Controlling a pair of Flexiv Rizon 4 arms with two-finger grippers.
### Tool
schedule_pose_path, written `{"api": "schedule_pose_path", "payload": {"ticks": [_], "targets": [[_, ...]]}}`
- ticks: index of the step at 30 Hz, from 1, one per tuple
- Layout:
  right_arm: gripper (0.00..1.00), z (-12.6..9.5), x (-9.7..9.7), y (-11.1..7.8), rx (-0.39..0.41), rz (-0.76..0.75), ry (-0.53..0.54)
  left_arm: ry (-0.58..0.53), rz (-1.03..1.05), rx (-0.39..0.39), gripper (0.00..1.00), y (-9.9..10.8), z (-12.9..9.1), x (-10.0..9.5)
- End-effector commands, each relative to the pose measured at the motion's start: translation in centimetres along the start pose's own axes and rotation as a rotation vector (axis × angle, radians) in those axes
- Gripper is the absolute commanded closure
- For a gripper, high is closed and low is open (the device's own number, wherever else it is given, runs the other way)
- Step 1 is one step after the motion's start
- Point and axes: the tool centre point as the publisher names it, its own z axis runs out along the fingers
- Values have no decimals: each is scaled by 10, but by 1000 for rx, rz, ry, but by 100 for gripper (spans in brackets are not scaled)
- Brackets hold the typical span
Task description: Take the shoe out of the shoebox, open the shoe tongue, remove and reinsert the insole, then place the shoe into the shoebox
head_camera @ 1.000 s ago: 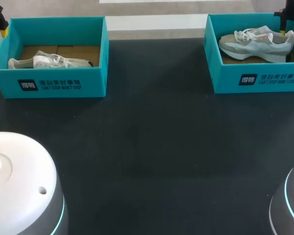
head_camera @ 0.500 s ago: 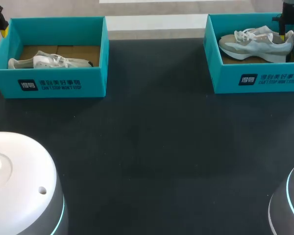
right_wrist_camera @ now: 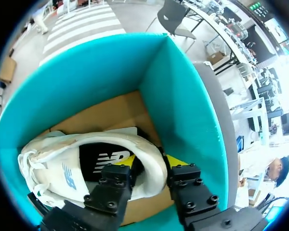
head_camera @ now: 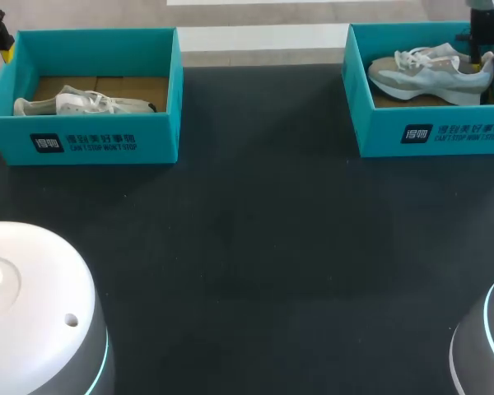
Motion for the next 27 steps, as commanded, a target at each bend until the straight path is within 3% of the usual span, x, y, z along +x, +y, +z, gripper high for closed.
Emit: {"api": "schedule_pose_path", "payload": {"ticks": [1, 8, 19, 27], "targets": [[100, 6, 2, 7, 26, 1, -8, 2, 1, -1, 0, 0, 0, 0], [100, -2, -5, 2, 32, -8, -20, 2, 1, -1, 0, 0, 0, 0], [100, -53, -19, -17, -22, -64, 35, 2, 1, -1, 0, 0, 0, 0], [100, -88, -16, -29, -63, -117, 103, 2, 1, -1, 0, 0, 0, 0]]}}
